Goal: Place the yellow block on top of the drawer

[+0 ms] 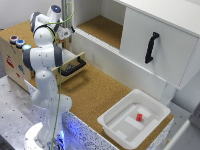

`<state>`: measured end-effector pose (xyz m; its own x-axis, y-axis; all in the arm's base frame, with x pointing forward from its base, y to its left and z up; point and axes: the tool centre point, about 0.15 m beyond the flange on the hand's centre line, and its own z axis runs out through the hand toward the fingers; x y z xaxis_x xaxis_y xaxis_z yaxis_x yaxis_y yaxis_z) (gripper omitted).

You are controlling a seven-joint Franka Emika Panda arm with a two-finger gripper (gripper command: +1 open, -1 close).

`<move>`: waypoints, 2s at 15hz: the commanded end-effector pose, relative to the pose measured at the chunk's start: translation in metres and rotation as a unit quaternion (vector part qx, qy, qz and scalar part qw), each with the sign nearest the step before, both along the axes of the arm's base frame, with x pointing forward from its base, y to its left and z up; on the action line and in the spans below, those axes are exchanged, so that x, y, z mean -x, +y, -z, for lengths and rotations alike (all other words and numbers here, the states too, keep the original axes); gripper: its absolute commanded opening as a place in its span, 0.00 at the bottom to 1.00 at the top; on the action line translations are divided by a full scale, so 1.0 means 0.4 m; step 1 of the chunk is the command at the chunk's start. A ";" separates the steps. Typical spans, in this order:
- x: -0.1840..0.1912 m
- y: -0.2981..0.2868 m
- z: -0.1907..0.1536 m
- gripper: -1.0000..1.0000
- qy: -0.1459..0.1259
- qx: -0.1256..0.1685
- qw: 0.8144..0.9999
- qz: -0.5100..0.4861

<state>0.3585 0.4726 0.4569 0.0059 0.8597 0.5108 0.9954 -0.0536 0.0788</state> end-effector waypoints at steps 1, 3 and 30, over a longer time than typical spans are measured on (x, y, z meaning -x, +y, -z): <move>0.057 -0.047 -0.100 1.00 -0.004 0.018 0.999 -0.037; 0.098 -0.049 -0.118 1.00 -0.048 0.046 0.997 -0.038; 0.403 -0.073 -0.288 1.00 -0.030 0.098 0.995 -0.006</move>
<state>0.2381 0.4505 0.5439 -0.0844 0.9415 0.3264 0.9698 0.0025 0.2437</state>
